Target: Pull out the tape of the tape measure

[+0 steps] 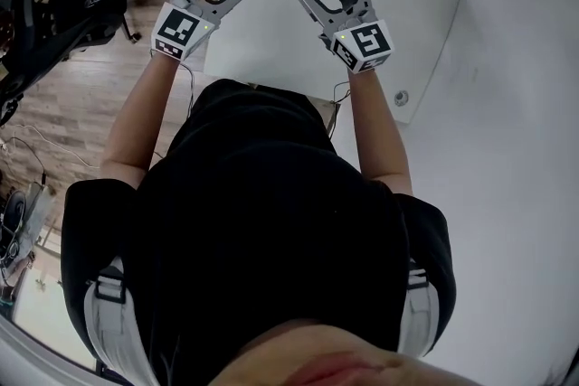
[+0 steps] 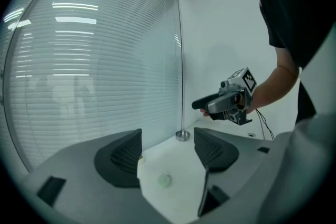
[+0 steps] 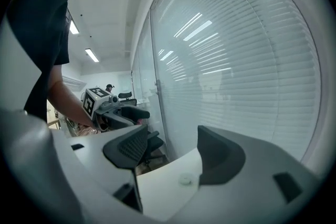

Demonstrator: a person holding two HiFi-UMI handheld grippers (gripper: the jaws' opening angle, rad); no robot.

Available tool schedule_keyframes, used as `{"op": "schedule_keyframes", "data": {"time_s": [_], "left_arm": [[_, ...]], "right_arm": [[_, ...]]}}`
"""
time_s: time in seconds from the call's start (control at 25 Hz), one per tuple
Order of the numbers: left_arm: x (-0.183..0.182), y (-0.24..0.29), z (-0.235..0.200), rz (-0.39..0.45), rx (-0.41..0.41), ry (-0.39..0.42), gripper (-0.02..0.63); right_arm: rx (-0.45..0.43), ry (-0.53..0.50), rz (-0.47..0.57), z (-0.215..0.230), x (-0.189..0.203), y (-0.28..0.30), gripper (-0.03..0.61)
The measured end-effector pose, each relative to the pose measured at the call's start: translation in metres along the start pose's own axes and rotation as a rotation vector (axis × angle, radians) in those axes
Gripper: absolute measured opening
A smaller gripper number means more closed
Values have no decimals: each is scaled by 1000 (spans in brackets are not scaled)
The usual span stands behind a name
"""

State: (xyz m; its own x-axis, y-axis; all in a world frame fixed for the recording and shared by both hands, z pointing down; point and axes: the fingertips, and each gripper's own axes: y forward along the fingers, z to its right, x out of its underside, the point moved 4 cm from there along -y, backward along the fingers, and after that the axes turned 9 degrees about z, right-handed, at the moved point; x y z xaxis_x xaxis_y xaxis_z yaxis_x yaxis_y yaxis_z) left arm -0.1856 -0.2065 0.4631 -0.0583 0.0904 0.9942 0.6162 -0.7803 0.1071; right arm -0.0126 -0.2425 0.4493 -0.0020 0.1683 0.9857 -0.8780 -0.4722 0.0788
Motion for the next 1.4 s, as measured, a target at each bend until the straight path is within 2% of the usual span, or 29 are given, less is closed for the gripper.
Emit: {"op": "schedule_keyframes", "data": {"time_s": [0.24,0.6,1.16,1.4], "left_arm": [[32,26,-14,-53,17,-8,310],[65,53,-7,-127,100,2,310],[126,83,-23,-226,99,-27,311],[148,91,-25,-267,141,-19,311]], "right_arm": [[-32,17,-70,29,37,14,278],[-68,33,-135,45,69,24,272],[-77,38,-202,65,123,48,258],[-75,64,-237,67,144,53,258]]}}
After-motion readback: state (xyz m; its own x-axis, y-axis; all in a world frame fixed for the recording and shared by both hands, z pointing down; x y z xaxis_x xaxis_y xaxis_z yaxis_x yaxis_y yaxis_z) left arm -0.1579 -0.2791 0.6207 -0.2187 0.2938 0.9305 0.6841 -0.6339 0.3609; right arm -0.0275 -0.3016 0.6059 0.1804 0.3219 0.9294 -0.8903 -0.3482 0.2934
